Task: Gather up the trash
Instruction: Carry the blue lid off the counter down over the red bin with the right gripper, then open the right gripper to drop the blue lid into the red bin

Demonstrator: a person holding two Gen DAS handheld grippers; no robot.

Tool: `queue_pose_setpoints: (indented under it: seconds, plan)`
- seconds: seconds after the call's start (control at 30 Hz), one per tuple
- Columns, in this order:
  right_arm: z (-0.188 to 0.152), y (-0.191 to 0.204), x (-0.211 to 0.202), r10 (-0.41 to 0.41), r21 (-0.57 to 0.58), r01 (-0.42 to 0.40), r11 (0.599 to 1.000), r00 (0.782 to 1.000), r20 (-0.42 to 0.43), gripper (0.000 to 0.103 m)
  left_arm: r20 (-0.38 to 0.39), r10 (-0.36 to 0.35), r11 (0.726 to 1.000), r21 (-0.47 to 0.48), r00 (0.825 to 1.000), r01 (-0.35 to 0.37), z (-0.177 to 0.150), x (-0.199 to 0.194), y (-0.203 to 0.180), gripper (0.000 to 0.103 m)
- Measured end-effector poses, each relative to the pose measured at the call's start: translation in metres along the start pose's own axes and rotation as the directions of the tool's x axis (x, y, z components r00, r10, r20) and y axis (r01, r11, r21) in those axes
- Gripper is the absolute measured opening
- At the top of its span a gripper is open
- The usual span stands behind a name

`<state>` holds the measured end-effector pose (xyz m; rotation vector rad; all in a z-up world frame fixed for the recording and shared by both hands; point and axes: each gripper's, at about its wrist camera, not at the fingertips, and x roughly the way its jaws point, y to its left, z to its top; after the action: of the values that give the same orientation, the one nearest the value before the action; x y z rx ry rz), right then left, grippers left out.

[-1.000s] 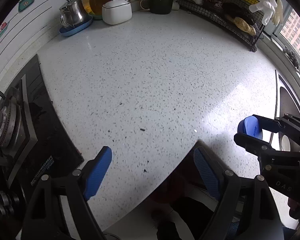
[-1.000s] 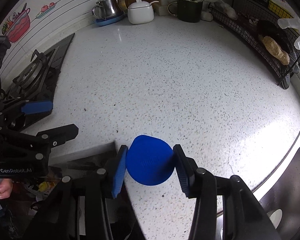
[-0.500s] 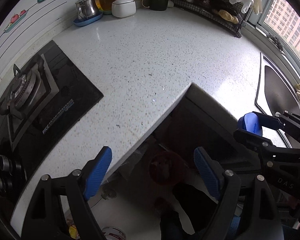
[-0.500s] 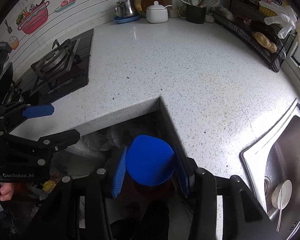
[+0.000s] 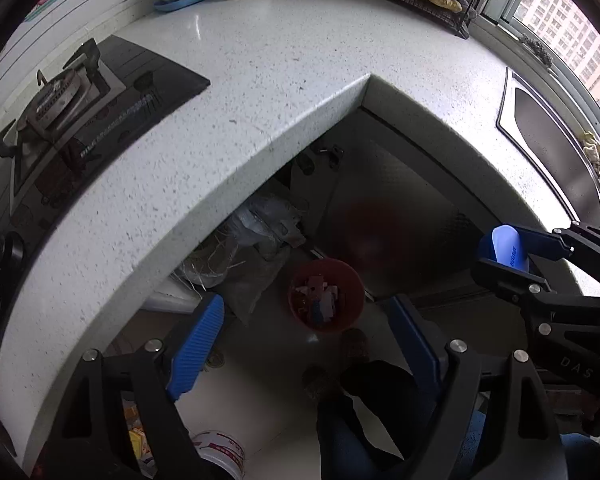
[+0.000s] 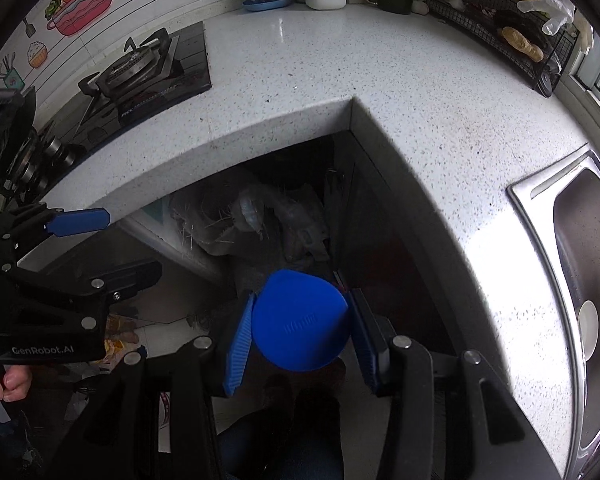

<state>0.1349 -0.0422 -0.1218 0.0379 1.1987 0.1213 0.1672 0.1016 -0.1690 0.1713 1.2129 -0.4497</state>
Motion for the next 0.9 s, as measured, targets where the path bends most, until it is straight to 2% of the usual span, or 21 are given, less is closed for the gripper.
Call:
queue_pose_setpoints:
  seconds: [0.2, 0.47, 0.9]
  plan:
    - [-0.015, 0.01, 0.019, -0.001, -0.034, 0.0, 0.999, 1.0, -0.025, 0.043, -0.025, -0.032, 0.998, -0.046, 0.999, 0.031, -0.022, 0.023, 0.003, 0.083]
    - [-0.035, 0.006, 0.062, 0.009, -0.058, -0.012, 0.998, 0.999, -0.053, 0.043, -0.059, -0.016, 0.998, -0.069, 0.998, 0.012, -0.039, 0.073, 0.004, 0.083]
    - [-0.045, -0.007, 0.169, 0.064, -0.107, -0.076, 0.991, 0.992, -0.109, 0.043, -0.105, 0.015, 0.992, -0.123, 0.994, -0.028, -0.063, 0.166, 0.015, 0.083]
